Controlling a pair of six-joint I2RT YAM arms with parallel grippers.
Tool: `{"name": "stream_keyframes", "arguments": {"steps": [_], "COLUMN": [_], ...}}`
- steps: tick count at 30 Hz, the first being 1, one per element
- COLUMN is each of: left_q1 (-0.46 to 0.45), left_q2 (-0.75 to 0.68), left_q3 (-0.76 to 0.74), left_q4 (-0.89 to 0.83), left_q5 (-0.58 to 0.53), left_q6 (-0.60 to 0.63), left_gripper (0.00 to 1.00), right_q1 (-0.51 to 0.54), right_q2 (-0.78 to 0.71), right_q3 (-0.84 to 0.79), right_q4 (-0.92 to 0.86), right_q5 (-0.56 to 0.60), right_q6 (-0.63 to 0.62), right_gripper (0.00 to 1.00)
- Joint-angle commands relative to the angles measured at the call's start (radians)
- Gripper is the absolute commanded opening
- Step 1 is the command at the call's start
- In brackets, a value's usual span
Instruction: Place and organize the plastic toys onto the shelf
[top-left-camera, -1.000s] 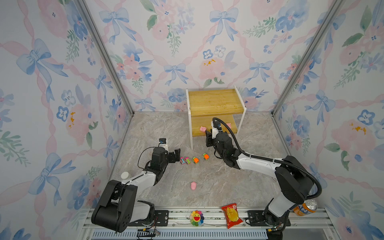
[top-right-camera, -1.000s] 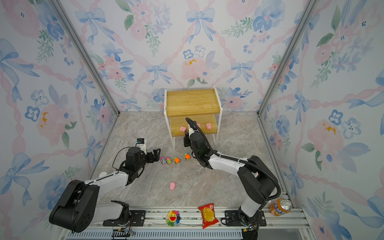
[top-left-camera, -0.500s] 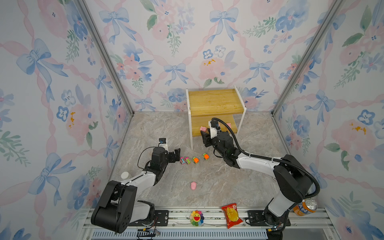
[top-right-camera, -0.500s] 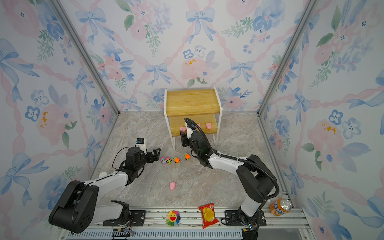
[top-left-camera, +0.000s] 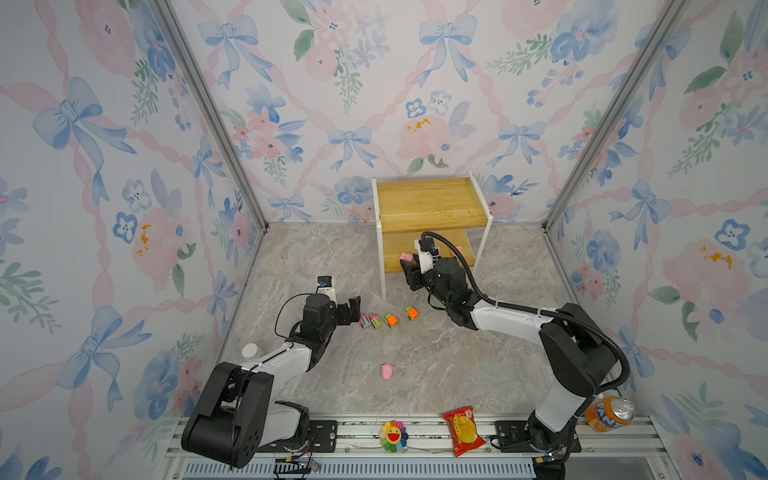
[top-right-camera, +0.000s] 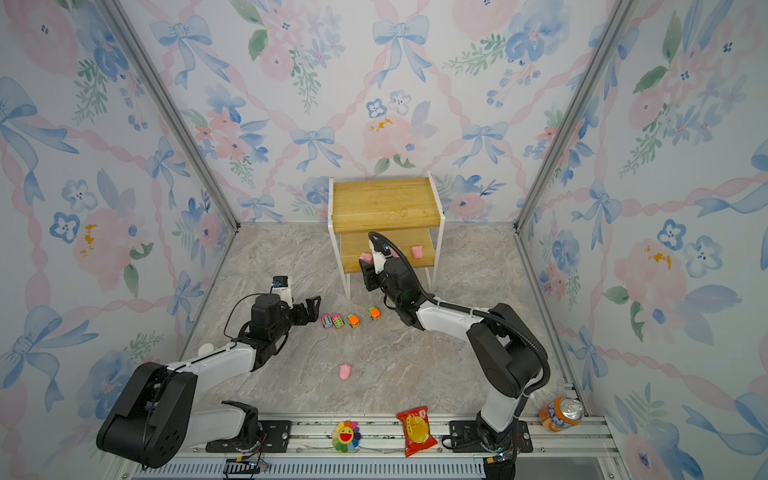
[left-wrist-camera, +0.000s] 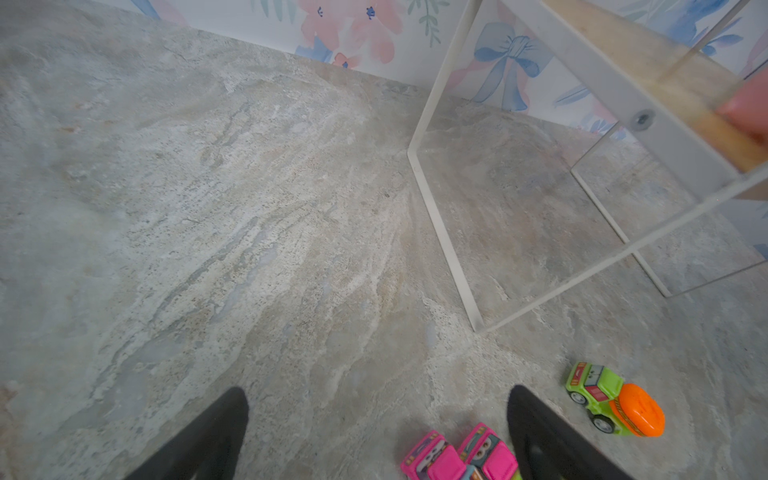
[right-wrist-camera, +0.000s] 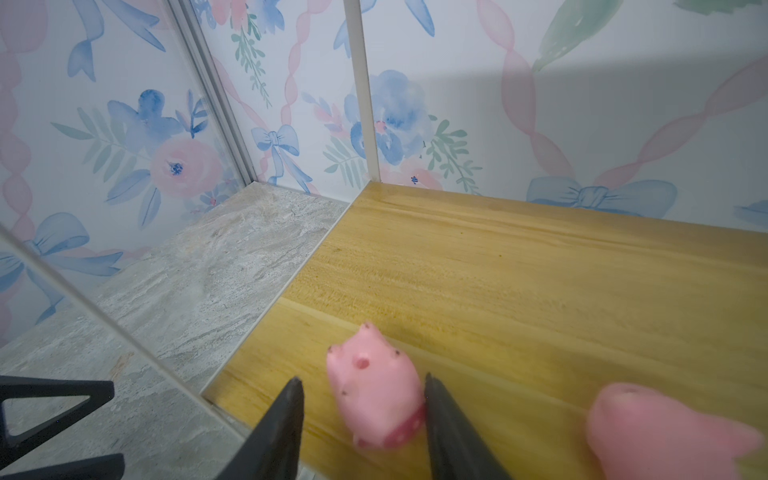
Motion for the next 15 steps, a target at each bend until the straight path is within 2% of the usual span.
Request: {"name": "stream_keyframes", "arguments": {"steps": [1, 10, 15], "left_q1": [-0.004, -0.004, -0.005], "left_q2": [-0.021, -0.021, -0.021], "left_q3": [-0.005, -0.002, -0.001], "left_q4": [-0.003, -0.003, -0.003], "left_q5": [-0.011, -0.016, -0.017], "left_q6": [0.007, 0.007, 0.006], "left_gripper": [0.98, 0.98, 0.98], "right_q1": [-0.023, -0.048, -0.048], "right_q2": [0.029, 0.059, 0.059], "right_q3": [0.034, 0.07, 0.071], "right_q4": [-0.007, -0.029, -0.035], "right_q5": [-0.031, -0.073, -0.08], "right_q6": [-0.023, -0.045, -0.052], "right_gripper": [0.49, 0.47, 0.42]}}
